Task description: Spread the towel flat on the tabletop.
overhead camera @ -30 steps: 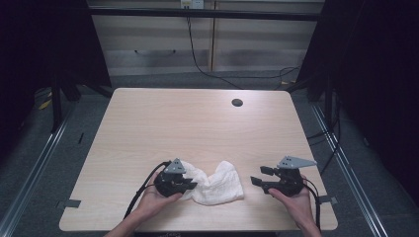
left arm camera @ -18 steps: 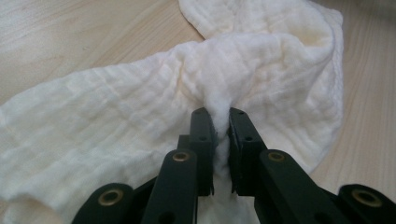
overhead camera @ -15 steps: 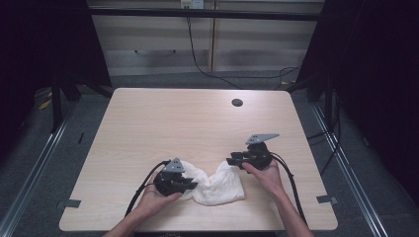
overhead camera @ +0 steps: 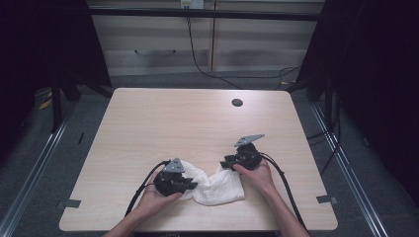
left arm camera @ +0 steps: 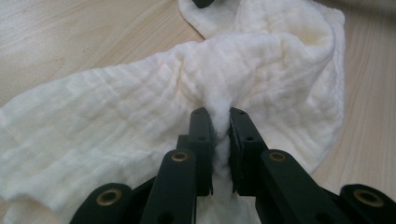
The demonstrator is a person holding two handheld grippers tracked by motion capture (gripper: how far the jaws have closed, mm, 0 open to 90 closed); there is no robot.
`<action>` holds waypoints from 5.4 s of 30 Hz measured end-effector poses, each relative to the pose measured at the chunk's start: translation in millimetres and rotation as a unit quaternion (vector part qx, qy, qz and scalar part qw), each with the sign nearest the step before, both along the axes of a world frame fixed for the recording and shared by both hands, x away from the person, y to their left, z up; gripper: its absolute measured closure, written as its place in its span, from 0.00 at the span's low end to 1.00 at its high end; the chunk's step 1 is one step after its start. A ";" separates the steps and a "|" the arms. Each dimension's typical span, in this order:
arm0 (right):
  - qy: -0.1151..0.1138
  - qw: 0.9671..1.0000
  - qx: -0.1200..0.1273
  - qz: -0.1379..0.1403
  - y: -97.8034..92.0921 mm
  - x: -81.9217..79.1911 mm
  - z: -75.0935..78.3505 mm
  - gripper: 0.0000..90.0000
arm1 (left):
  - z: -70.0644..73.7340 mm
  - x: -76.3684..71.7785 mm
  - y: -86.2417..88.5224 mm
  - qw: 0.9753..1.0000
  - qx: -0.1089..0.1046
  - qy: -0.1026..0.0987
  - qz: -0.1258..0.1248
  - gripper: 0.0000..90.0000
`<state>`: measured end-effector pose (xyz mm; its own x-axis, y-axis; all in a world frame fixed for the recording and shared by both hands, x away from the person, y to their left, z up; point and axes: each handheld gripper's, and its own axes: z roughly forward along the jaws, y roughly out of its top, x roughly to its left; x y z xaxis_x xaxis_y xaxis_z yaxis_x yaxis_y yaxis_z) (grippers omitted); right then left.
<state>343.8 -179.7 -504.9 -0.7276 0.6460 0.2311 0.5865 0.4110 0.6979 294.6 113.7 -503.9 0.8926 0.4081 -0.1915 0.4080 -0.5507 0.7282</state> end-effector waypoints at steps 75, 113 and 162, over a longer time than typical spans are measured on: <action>-0.152 0.978 0.111 -0.090 -73.9 -6.2 128.8 0.99 | 118.5 72.5 87.0 0.972 -0.155 -0.103 0.146 1.00; -0.034 0.995 0.010 -0.096 -71.9 -83.5 16.1 0.98 | 10.7 6.0 80.6 0.997 -0.032 0.001 0.064 0.77; -0.073 0.991 0.063 -0.093 -73.8 -80.6 37.1 0.97 | 31.0 15.9 87.2 0.991 -0.102 -0.014 0.087 0.97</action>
<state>263.2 -253.5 -467.8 -0.6297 0.7452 0.2192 0.5329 0.2091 0.8199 310.5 200.9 -472.9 0.8181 0.5124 -0.2610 0.4614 -0.3142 0.8297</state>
